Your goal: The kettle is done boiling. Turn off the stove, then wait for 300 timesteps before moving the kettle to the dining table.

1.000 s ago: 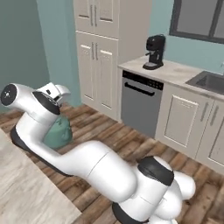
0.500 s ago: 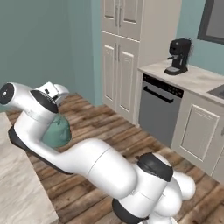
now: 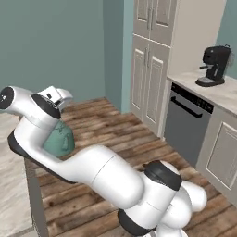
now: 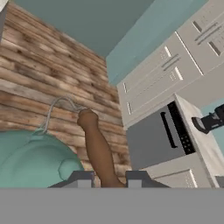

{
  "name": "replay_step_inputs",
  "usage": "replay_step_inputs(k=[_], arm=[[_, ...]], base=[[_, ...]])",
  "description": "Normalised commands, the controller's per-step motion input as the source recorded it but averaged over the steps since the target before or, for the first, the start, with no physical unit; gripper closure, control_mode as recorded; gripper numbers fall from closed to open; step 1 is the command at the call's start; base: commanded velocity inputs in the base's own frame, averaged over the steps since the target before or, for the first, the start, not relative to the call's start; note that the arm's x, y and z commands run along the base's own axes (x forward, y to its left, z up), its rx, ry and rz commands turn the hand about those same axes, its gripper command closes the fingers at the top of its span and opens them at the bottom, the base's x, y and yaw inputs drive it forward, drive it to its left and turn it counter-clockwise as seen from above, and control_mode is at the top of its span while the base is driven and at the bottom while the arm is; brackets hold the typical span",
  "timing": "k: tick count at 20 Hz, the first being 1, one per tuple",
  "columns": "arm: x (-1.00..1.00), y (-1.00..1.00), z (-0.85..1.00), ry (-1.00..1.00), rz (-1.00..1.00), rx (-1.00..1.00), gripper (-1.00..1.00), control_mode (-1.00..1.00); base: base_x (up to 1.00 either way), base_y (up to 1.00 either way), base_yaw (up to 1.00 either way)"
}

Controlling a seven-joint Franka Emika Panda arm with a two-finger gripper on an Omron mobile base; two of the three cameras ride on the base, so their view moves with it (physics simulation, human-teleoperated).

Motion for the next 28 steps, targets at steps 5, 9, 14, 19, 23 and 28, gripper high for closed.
replay_step_inputs(k=[5,9,14,19,23,28], arm=[[0.00,0.00,0.00,0.00,0.00,0.00,1.00,1.00],[0.00,0.00,0.00,0.00,0.00,0.00,1.00,1.00],[0.00,0.00,0.00,0.00,0.00,0.00,1.00,1.00],[0.00,0.00,0.00,0.00,0.00,0.00,1.00,1.00],[0.00,0.00,0.00,0.00,0.00,0.00,1.00,1.00],[0.00,0.00,0.00,0.00,0.00,0.00,1.00,1.00]], base=[[0.40,-0.45,0.39],[0.41,-0.44,0.39],[0.46,-0.42,0.39],[0.48,-0.47,0.39],[0.47,-0.51,0.39],[0.45,-0.52,0.39]])
